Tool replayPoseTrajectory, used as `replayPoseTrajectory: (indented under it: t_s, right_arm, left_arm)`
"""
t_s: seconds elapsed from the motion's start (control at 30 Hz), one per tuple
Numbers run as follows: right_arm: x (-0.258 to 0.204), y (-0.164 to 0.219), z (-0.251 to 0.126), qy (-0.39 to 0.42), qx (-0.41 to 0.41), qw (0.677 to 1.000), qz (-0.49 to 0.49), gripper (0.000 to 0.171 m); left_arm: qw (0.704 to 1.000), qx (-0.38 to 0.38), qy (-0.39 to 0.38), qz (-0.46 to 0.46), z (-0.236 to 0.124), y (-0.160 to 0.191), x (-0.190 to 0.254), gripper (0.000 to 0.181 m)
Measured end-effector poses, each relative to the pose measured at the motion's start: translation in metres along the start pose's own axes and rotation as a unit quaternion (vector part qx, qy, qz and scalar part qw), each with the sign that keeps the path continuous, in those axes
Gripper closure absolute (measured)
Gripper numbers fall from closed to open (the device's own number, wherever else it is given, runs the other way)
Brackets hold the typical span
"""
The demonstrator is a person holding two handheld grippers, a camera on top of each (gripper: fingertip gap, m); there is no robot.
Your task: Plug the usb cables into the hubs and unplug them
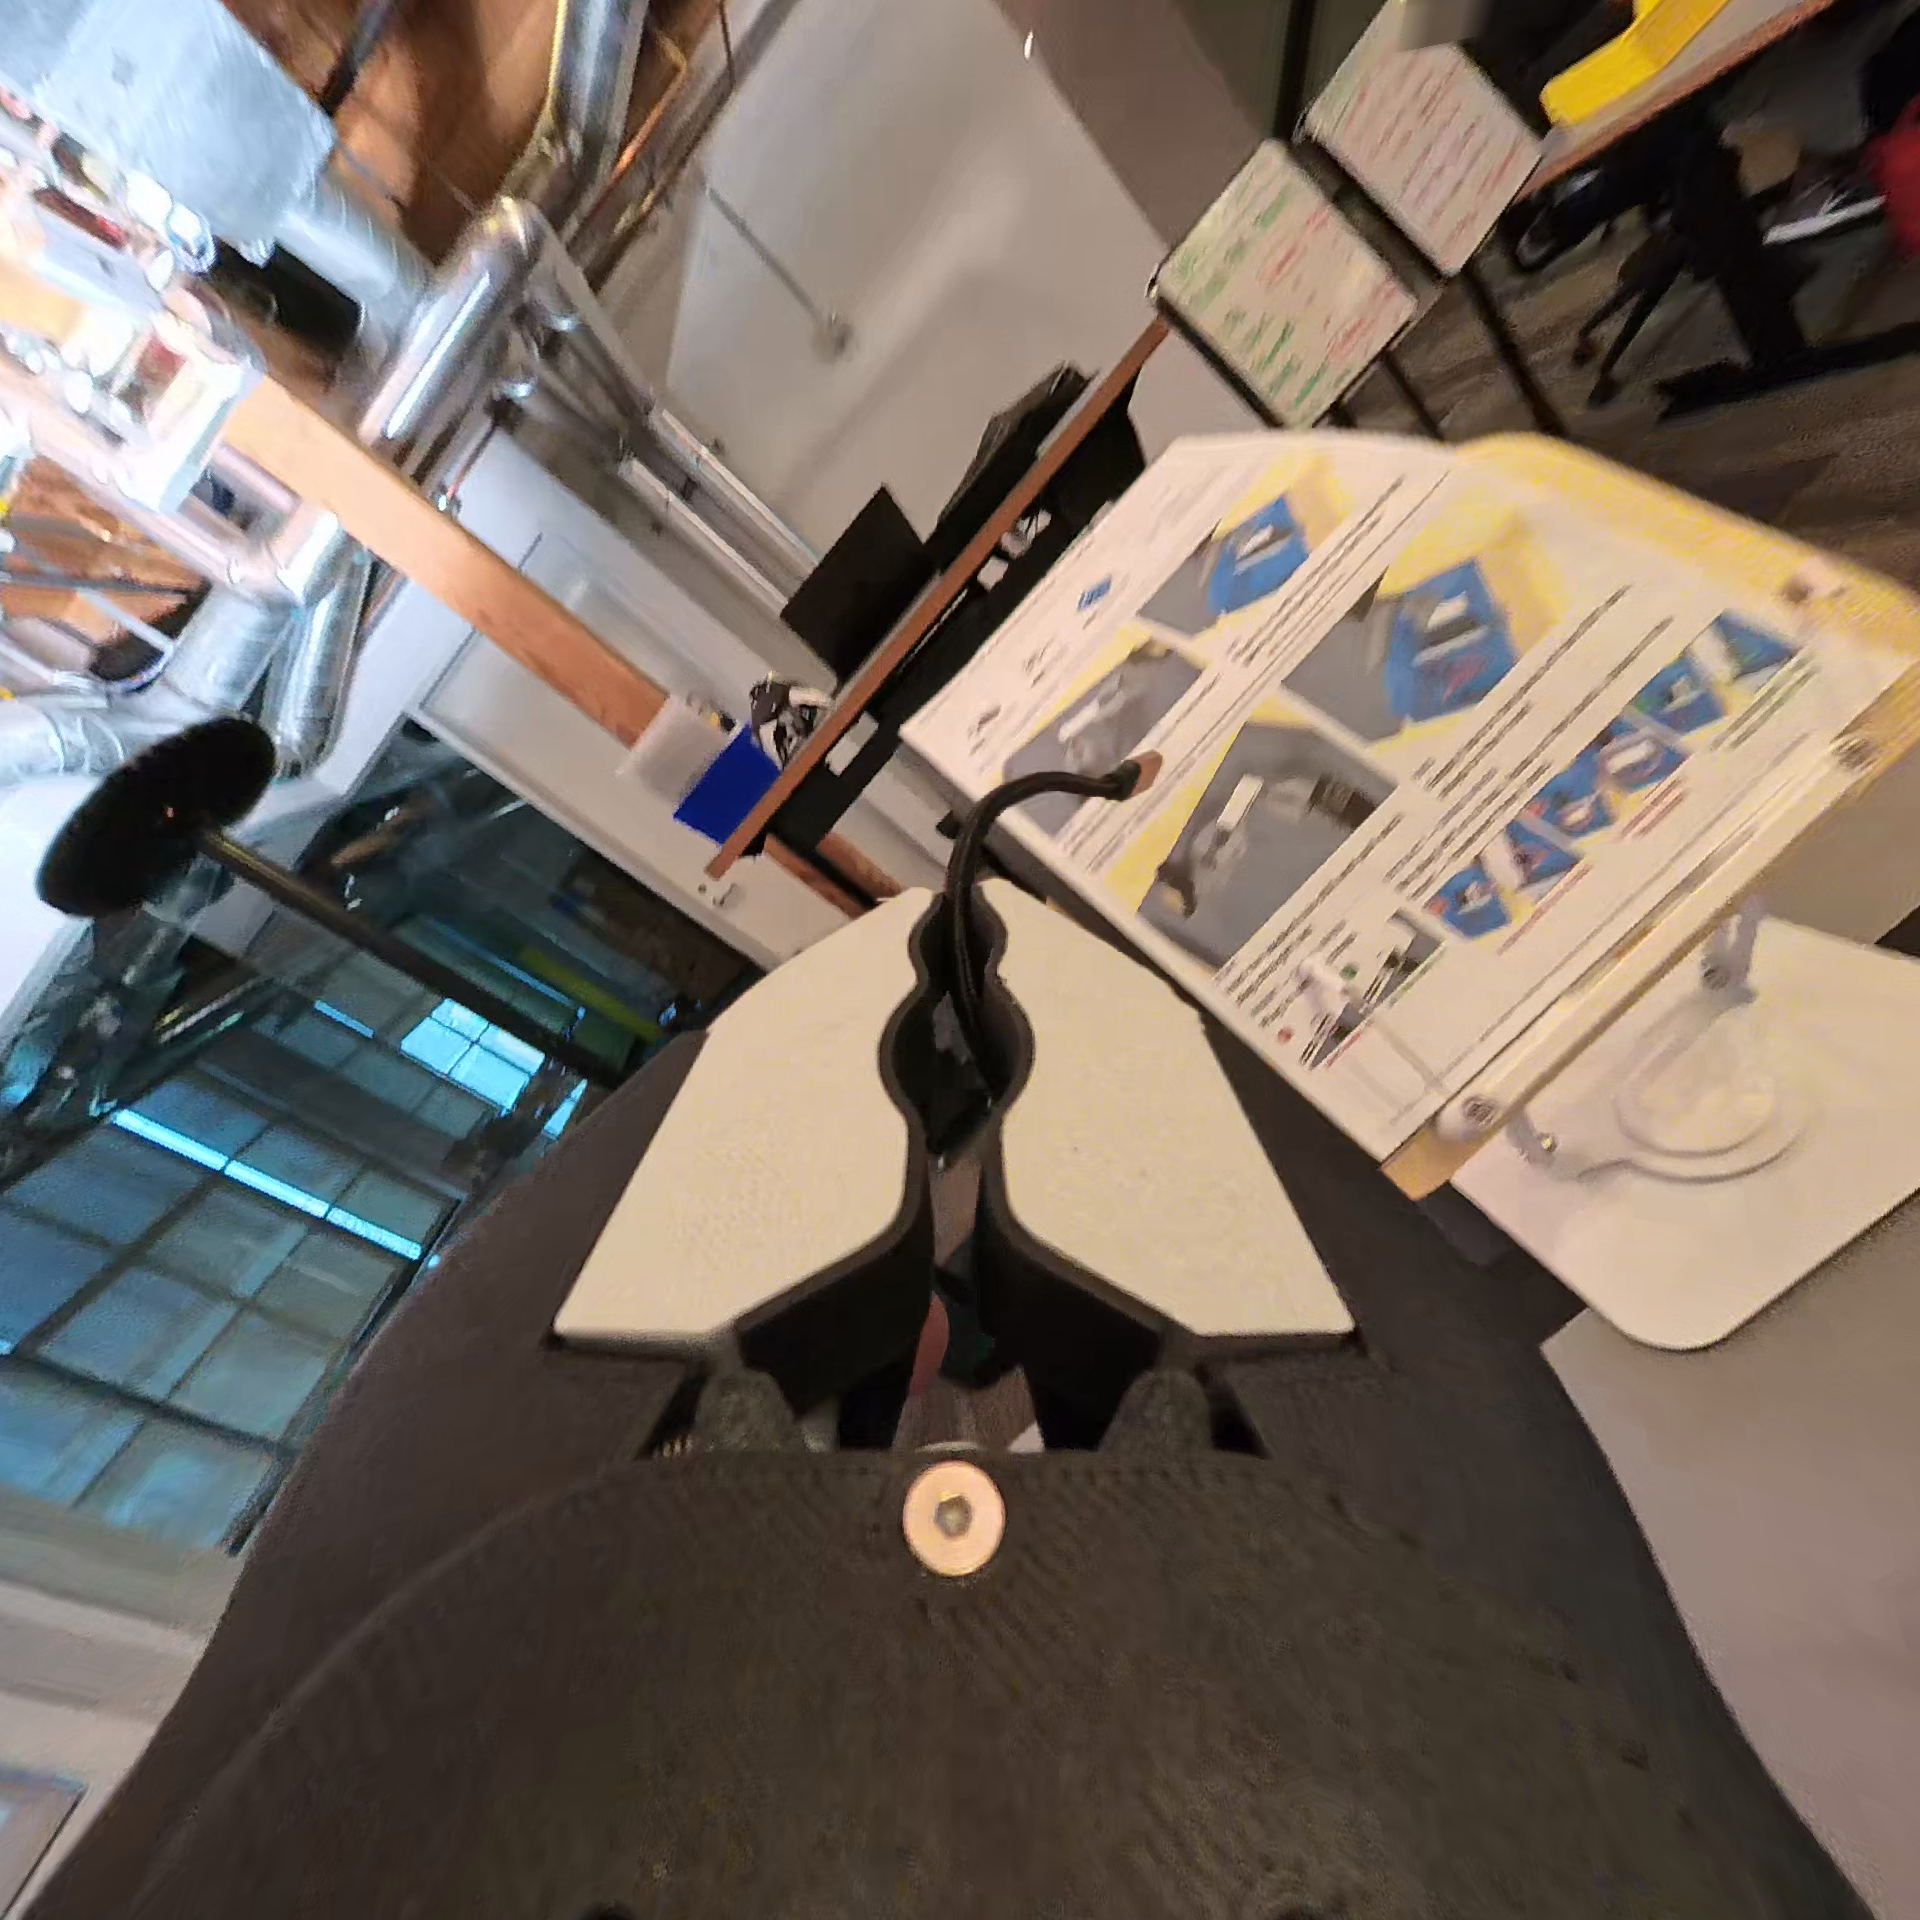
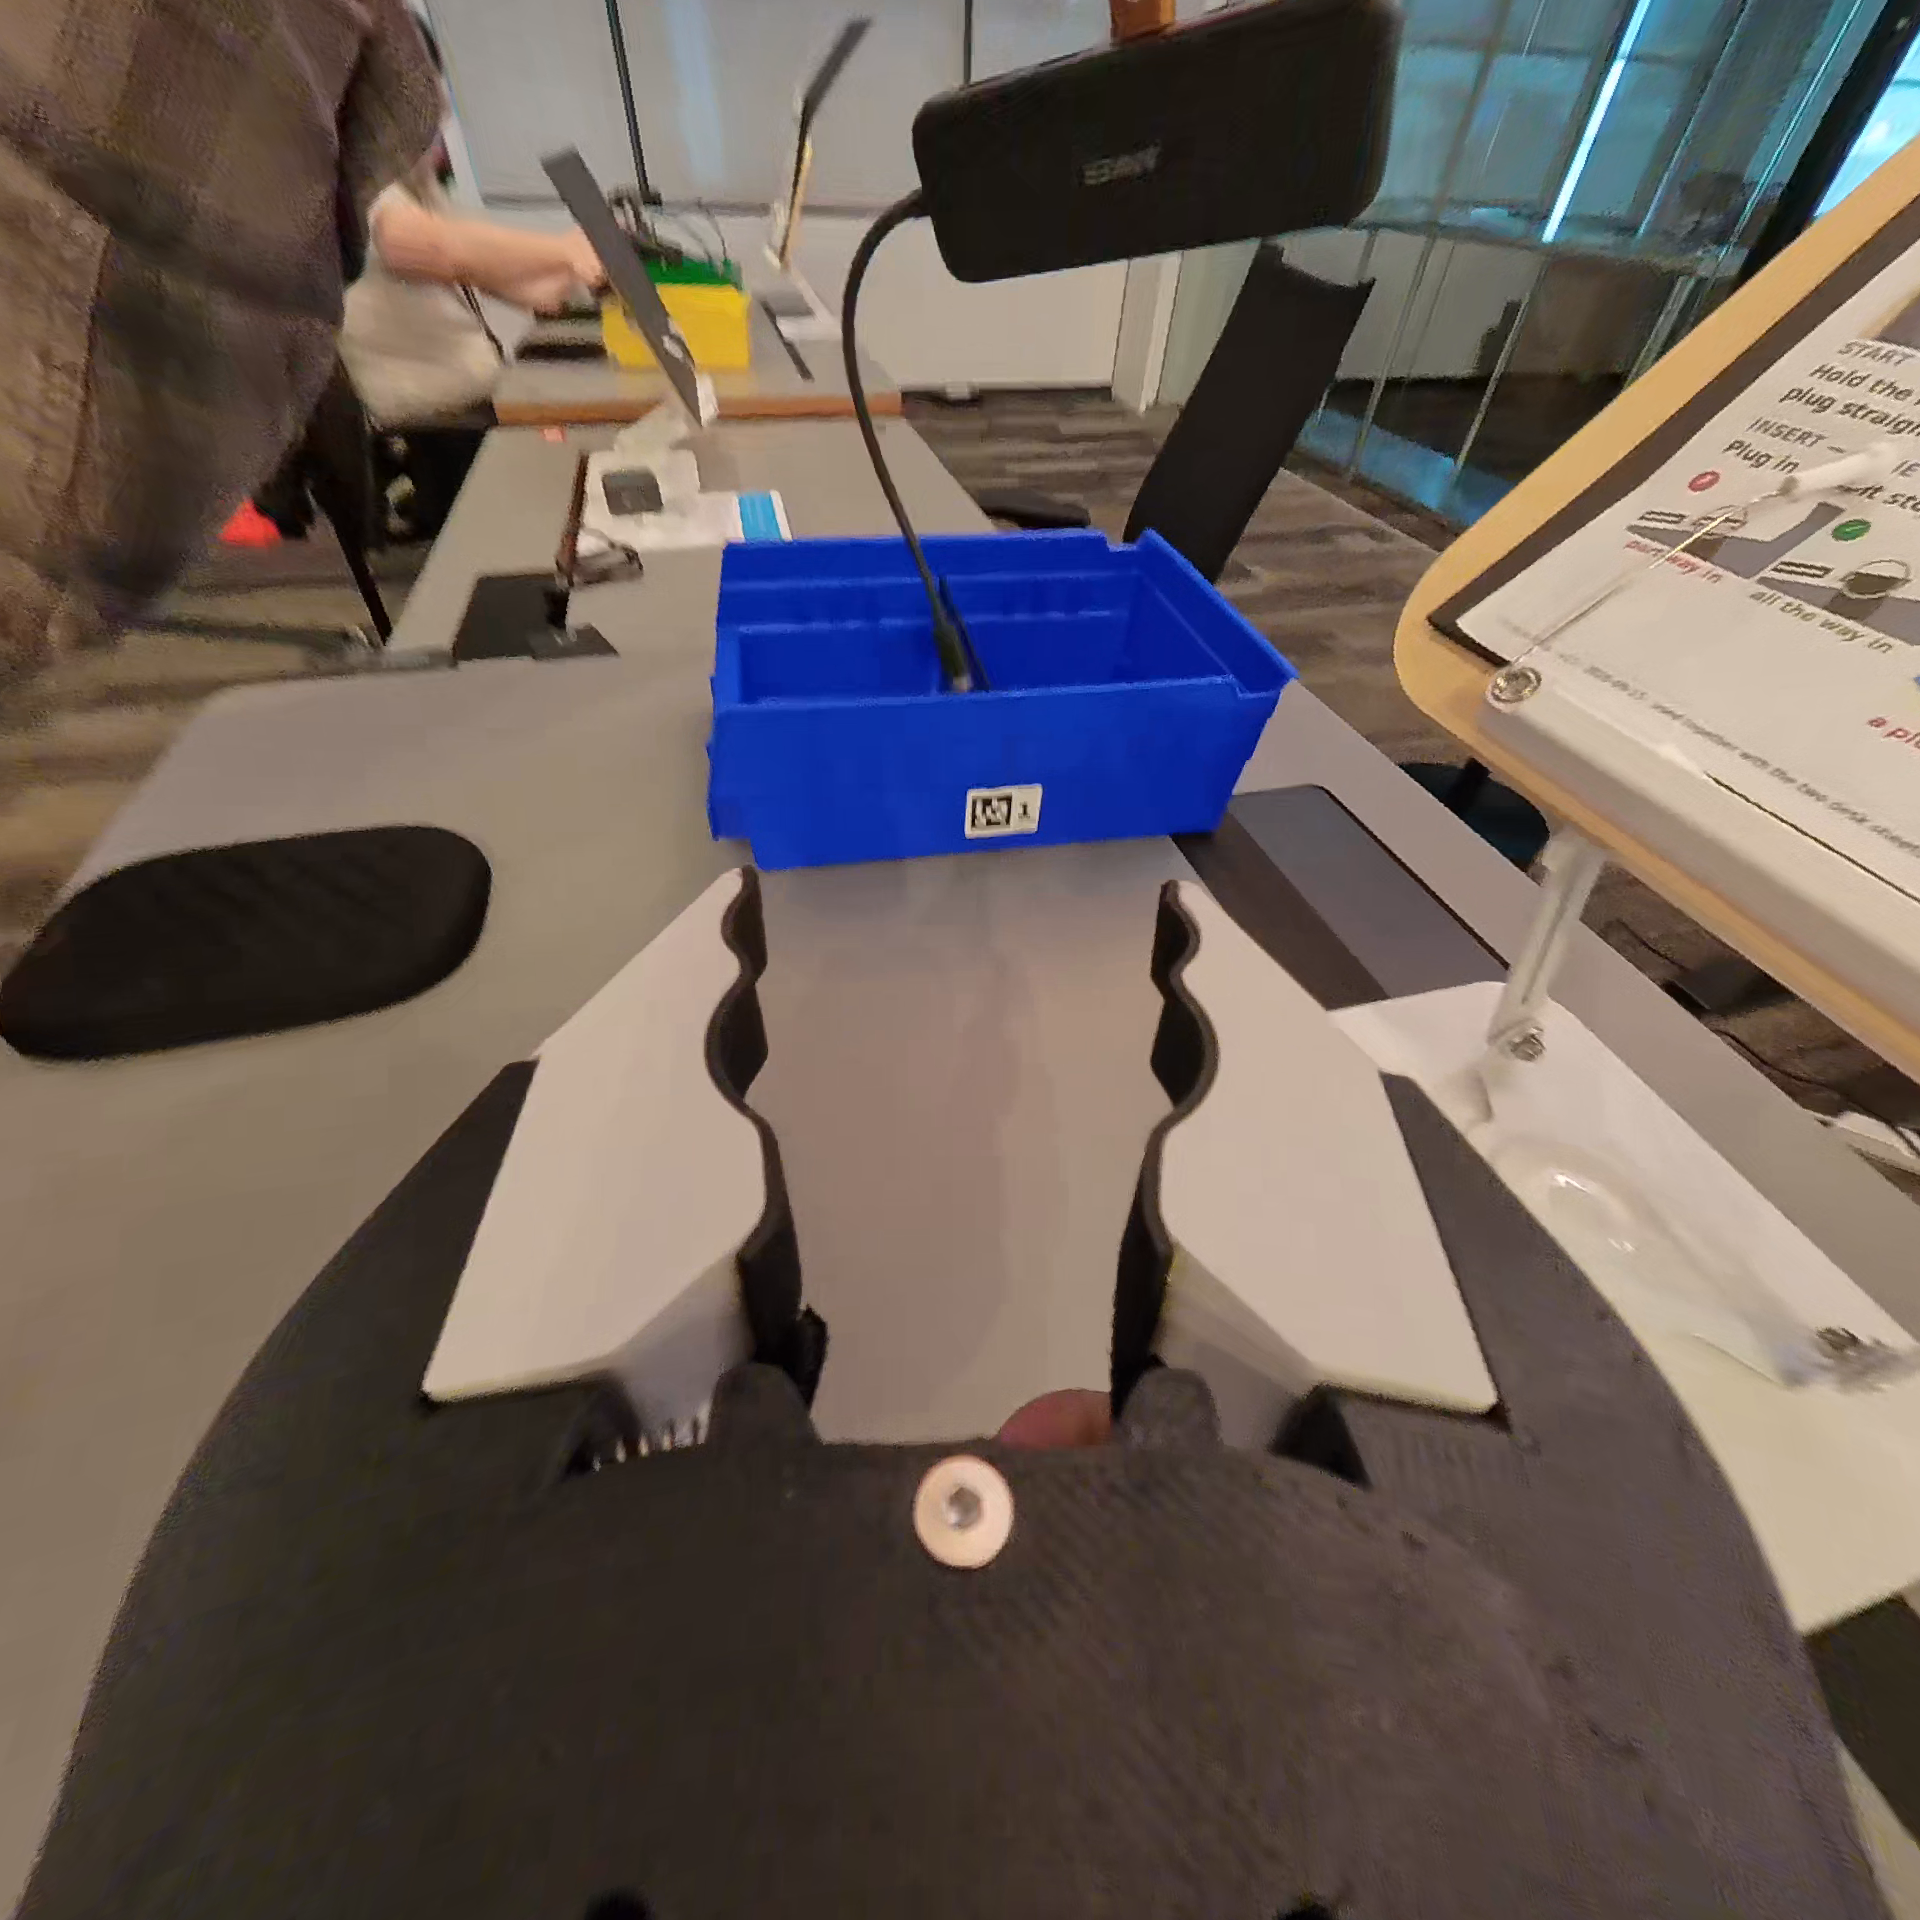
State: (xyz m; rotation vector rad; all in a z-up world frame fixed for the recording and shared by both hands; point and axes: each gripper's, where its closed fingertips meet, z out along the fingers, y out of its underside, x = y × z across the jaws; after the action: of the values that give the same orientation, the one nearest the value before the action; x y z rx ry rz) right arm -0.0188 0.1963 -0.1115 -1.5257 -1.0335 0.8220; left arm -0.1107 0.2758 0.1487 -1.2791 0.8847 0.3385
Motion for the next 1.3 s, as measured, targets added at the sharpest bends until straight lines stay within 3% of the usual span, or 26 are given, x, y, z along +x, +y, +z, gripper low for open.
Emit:
replayPoseTrajectory:
  t_s: [0.2,0.37,0.43,0.5,0.53,0.57,0.73,0.87,1.0,1.17,1.3]
  right_arm:
    - [-0.003,-0.025,-0.002,-0.044,0.114,0.987,0.104,0.078]
    - [-0.017,-0.06,-0.025,-0.052,0.212,0.974,0.054,0.075]
    - [-0.018,-0.072,-0.035,-0.027,0.23,0.973,0.022,0.088]
    - [-0.017,-0.08,-0.046,-0.02,0.25,0.968,0.015,0.127]
    - [-0.015,-0.08,-0.048,-0.018,0.246,0.969,0.017,0.153]
    - [-0.013,-0.077,-0.048,-0.015,0.234,0.972,0.017,0.161]
    - [-0.015,-0.066,-0.047,-0.065,0.176,0.982,0.032,0.162]
    - [-0.013,-0.057,-0.054,-0.098,0.142,0.984,0.043,0.162]
    - [-0.003,-0.036,-0.055,-0.118,0.085,0.986,0.077,0.162]
    - [-0.001,0.003,-0.05,-0.162,-0.001,0.977,0.138,0.162]
    - [-0.023,0.034,-0.04,-0.226,-0.062,0.959,0.158,0.162]
  left_arm:
    - [0.995,0.078,0.059,-0.024,-0.018,-0.077,0.041,0.179]
    - [0.988,0.104,0.109,-0.039,-0.025,-0.109,0.088,0.179]
    - [0.986,0.108,0.12,-0.043,-0.024,-0.112,0.101,0.179]
    - [0.984,0.109,0.13,-0.052,-0.024,-0.112,0.111,0.179]
    - [0.983,0.108,0.135,-0.057,-0.024,-0.111,0.115,0.179]
    - [0.984,0.107,0.13,-0.06,-0.023,-0.109,0.116,0.179]
    - [0.985,0.079,0.135,-0.077,-0.02,-0.077,0.117,0.177]
    - [0.978,0.04,0.184,-0.091,-0.029,-0.028,0.126,0.134]
    - [0.978,0.009,0.194,-0.079,-0.055,0.017,0.133,0.117]
    - [0.984,0.047,0.156,0.067,-0.088,0.031,0.161,0.119]
    - [0.953,0.089,0.19,0.22,-0.098,0.029,0.238,0.122]
